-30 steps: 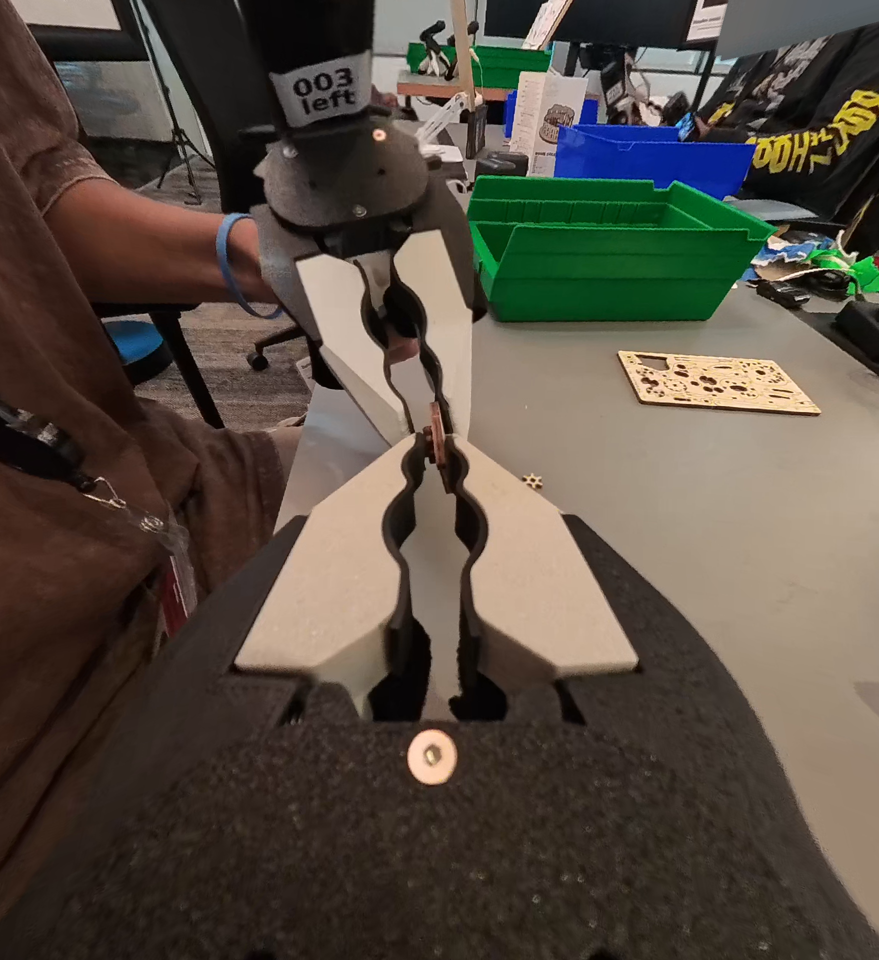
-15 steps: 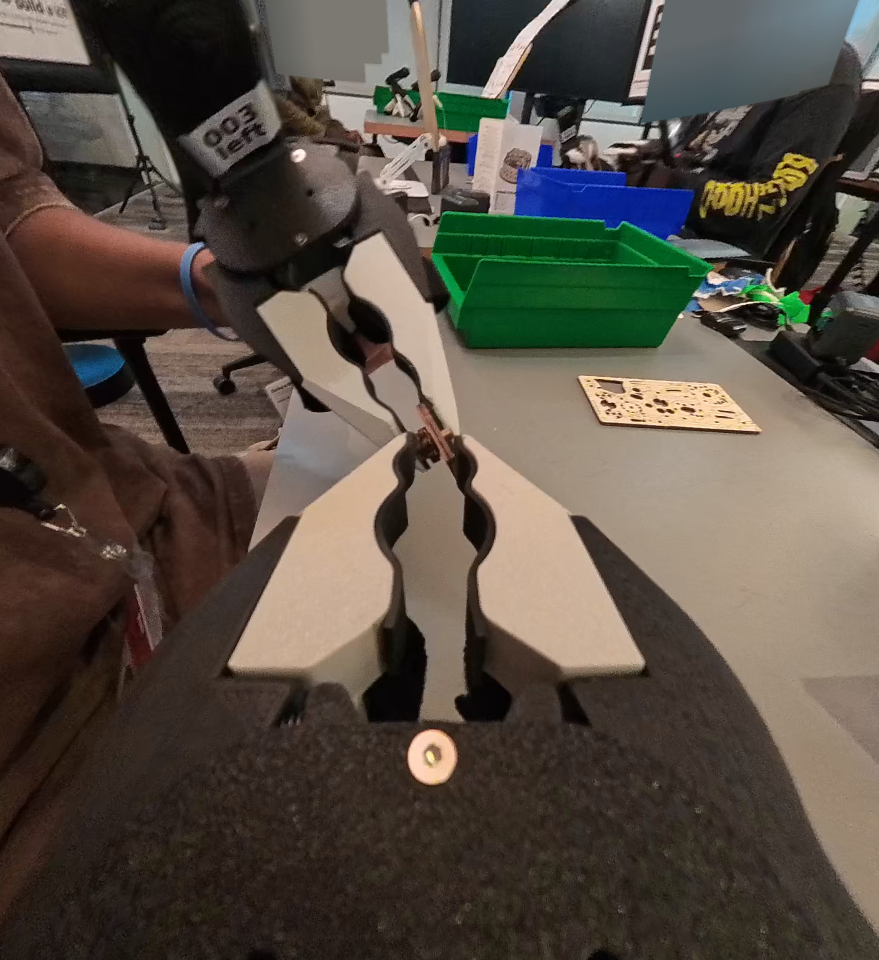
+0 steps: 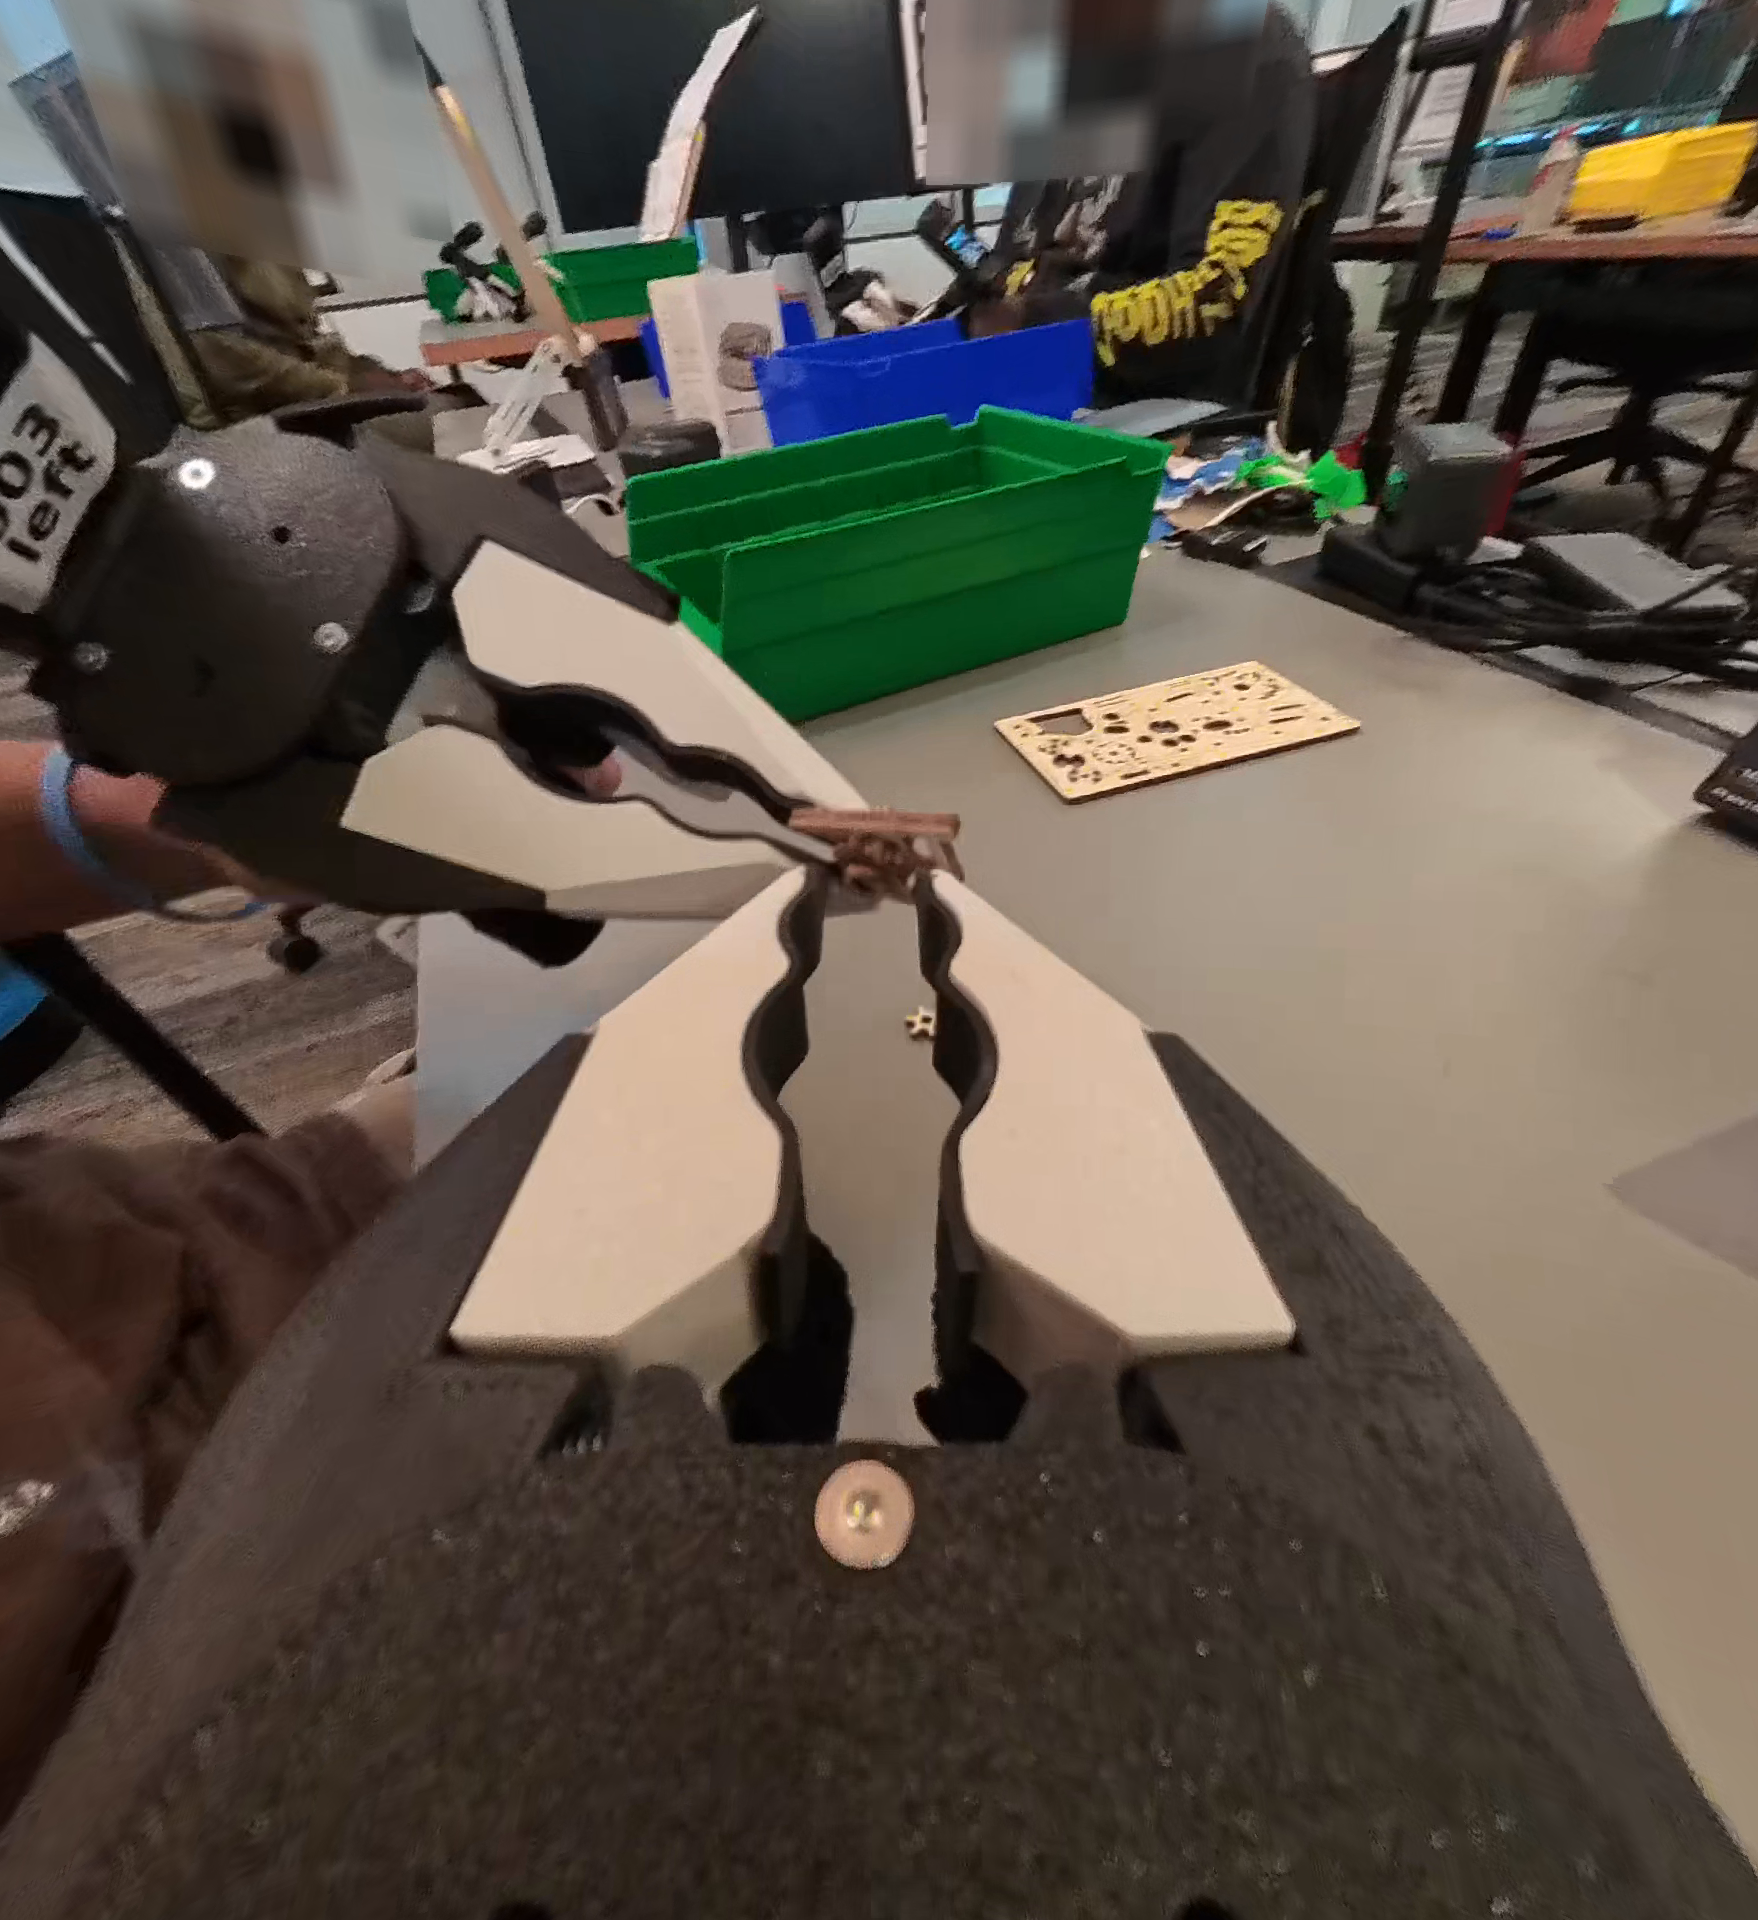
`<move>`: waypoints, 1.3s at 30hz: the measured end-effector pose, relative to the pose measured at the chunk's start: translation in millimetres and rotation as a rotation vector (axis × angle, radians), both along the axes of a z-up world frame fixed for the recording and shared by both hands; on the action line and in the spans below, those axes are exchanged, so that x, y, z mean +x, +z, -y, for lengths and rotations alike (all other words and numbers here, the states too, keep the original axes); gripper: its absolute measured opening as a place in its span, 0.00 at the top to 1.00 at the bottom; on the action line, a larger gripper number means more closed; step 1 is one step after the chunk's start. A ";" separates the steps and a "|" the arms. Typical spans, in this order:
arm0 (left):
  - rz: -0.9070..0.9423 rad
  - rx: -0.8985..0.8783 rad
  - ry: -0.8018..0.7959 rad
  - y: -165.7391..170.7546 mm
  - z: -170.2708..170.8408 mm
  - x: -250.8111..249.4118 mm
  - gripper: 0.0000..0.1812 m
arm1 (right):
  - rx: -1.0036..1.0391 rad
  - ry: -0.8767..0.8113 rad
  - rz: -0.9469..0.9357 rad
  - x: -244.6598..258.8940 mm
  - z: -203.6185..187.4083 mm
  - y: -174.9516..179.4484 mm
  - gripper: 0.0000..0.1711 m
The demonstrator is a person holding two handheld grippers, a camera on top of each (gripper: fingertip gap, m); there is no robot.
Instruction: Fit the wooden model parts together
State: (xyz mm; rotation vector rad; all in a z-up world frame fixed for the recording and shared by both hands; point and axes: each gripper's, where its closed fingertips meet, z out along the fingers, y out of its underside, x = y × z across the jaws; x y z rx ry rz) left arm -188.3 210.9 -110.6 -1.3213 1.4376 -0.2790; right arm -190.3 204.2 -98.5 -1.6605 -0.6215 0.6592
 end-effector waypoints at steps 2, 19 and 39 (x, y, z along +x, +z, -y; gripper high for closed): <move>0.020 -0.012 0.030 1.7 -1.3 1.5 0.98 | 0.027 -0.039 -0.006 -0.3 -3.2 3.7 0.91; 0.026 -0.025 0.025 7.9 -1.7 0.3 0.99 | -0.031 0.000 -0.104 -0.3 -3.6 8.3 0.93; 0.035 -0.056 0.051 7.5 -2.3 0.7 0.99 | -0.078 -0.045 -0.190 0.9 -5.5 9.1 0.95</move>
